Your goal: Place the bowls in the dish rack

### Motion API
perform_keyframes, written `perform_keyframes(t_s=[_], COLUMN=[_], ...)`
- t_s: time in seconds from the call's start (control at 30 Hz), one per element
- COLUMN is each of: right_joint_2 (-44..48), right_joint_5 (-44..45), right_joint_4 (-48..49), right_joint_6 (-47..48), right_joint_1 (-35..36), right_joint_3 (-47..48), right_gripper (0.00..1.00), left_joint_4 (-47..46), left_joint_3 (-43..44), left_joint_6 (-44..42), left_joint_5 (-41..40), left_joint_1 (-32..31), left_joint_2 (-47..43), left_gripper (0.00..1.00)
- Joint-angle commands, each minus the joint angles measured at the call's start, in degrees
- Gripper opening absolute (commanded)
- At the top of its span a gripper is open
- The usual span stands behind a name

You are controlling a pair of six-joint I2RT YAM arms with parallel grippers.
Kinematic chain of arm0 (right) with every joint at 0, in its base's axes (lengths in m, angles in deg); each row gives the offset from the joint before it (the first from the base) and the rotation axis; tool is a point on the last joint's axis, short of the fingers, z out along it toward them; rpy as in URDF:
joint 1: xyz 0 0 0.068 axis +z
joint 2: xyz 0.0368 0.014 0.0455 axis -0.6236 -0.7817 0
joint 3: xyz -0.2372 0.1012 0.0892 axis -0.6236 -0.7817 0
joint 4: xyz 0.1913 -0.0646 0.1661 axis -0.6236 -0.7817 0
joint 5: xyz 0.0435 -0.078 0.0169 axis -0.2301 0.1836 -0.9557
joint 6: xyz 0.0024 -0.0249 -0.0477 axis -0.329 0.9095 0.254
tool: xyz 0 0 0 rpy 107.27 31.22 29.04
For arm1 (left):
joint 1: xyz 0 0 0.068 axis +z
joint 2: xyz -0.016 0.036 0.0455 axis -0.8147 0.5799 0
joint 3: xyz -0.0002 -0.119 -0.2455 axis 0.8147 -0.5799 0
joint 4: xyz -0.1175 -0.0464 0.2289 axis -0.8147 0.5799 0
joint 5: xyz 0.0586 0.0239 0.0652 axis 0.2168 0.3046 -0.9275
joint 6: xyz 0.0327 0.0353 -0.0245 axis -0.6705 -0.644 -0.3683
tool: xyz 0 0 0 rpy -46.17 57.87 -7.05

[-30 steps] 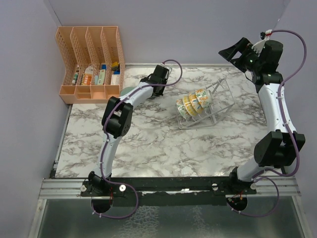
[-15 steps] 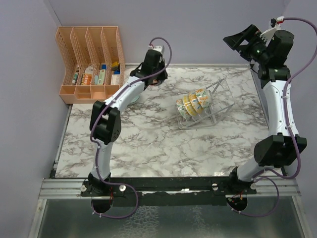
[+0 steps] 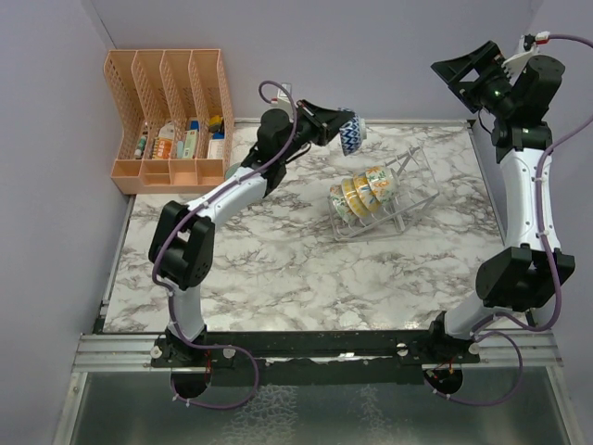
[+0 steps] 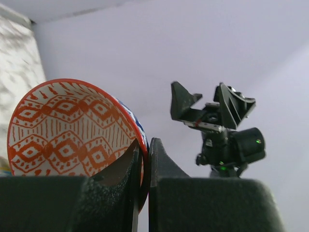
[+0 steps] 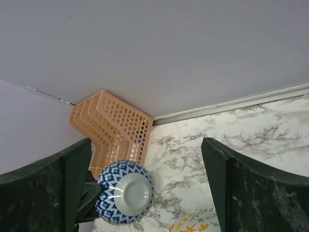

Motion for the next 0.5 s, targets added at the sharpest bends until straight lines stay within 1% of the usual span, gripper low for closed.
perform_keyframes(t_s=[0.0,0.23,0.47], right_joint_2=[-0.34,1.69,2.74], right_joint_5=[-2.85,-3.55,-4.32], right_joint_4=[3.37,4.25,4.69], right_joint_6=[-2.04,-1.97,-1.91], right_joint_1=[-0.63,-0.79,-1.14], right_joint_3=[2.8,0.46,-1.22], right_gripper=[0.95,0.95,0.95], left_joint_4=[-13.94,-13.58,-8.0], left_joint_3=[-0.16,1.75,1.52], left_joint_6=[15.79,20.62,22.36], left_joint_5=[-0.36,-3.7,-9.17], left_joint_1=[-3.62,-8.71,-13.15], left_joint_2=[-1.15,0.38,0.9], left_gripper=[0.0,0.0,0.0])
